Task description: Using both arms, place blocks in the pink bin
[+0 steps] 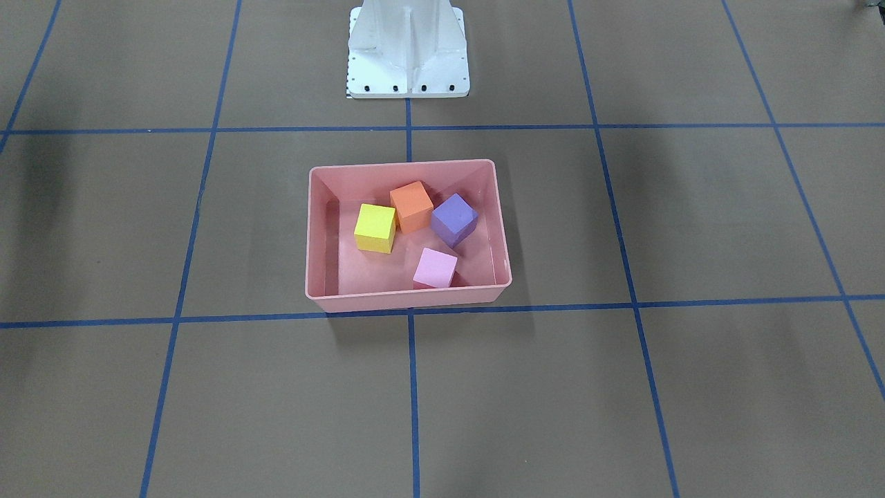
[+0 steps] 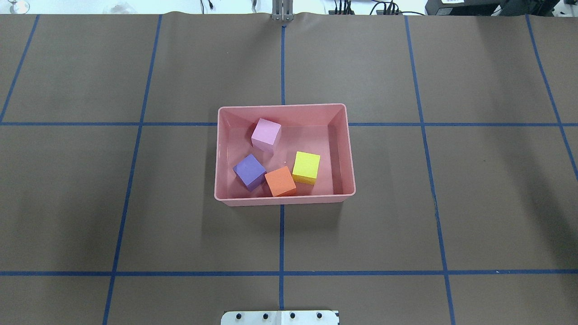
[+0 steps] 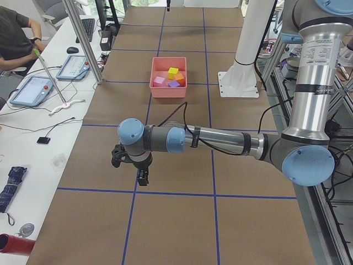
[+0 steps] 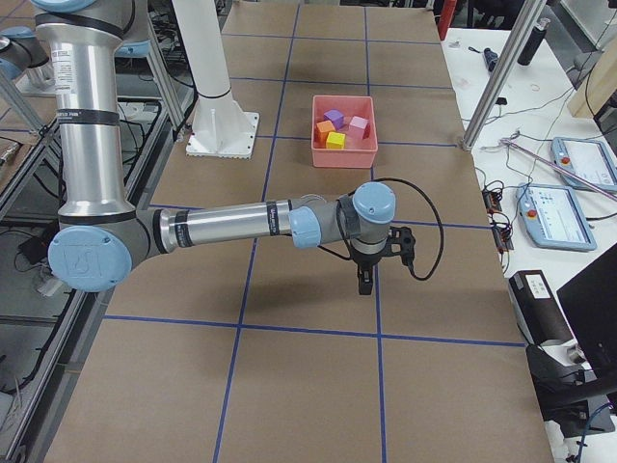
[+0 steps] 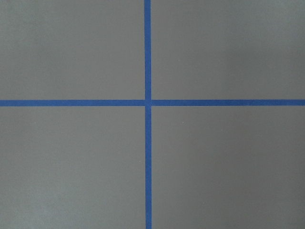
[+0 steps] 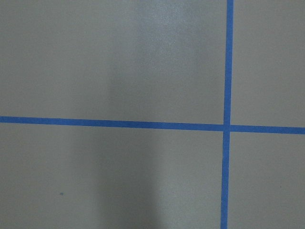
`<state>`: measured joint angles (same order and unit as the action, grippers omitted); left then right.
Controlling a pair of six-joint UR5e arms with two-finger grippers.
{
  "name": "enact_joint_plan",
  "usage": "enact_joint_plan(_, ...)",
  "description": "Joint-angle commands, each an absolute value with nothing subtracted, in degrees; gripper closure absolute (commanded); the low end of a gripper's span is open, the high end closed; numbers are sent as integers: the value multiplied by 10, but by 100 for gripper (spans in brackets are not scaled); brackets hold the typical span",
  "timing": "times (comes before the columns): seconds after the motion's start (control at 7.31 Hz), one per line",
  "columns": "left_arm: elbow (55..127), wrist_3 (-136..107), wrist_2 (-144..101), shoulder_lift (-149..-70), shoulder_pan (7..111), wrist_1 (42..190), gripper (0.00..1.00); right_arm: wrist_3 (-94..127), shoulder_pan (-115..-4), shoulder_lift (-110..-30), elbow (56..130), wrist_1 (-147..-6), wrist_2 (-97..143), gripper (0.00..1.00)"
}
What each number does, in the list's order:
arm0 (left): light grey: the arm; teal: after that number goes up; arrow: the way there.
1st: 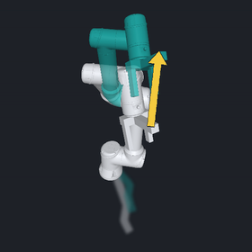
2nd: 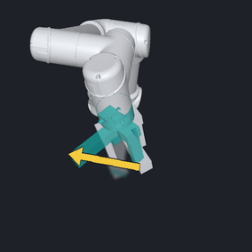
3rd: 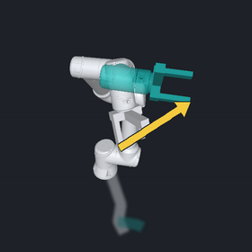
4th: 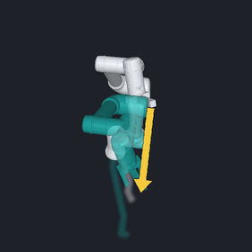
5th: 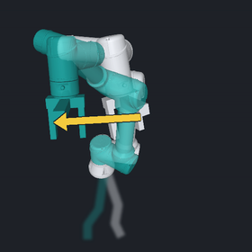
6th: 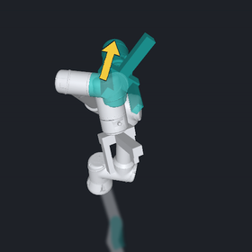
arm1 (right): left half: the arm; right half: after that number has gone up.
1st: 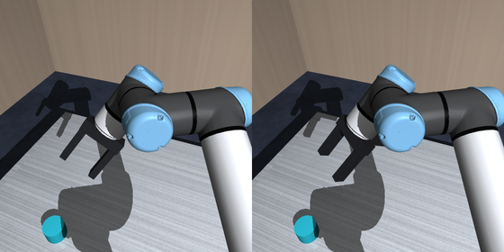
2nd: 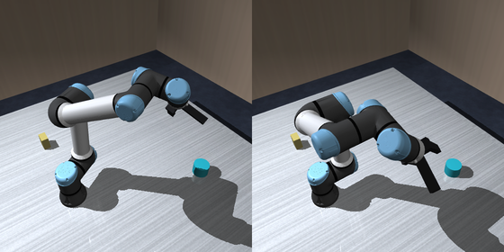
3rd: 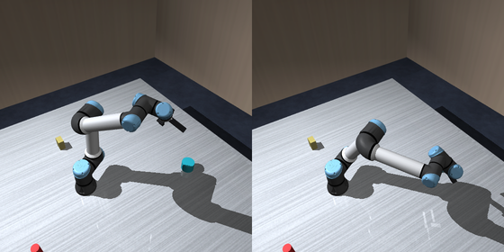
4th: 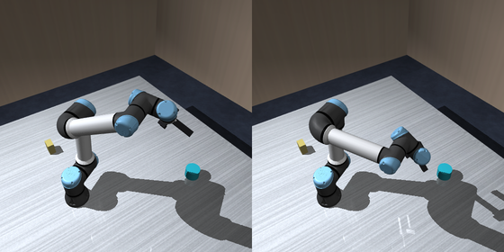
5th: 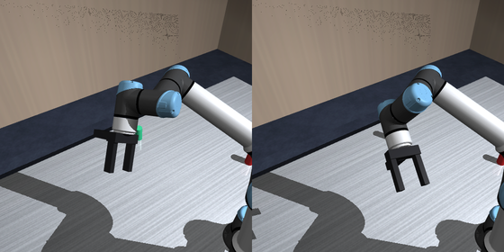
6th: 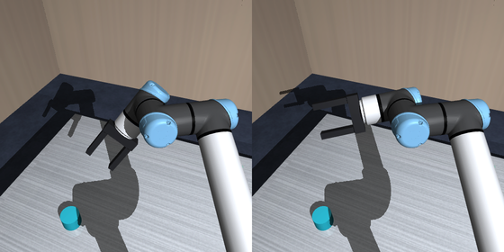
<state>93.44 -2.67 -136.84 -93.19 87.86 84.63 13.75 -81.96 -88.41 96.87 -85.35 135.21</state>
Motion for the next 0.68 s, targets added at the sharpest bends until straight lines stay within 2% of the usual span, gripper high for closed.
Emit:
enact_joint_plan(0.0,939,-26,-1365,-928,881,851,0,137,-820,-891,968,-853,1358,0)
enact_joint_plan(0.55,935,-22,-1354,-930,898,850,0,137,-821,-895,966,-853,1358,0)
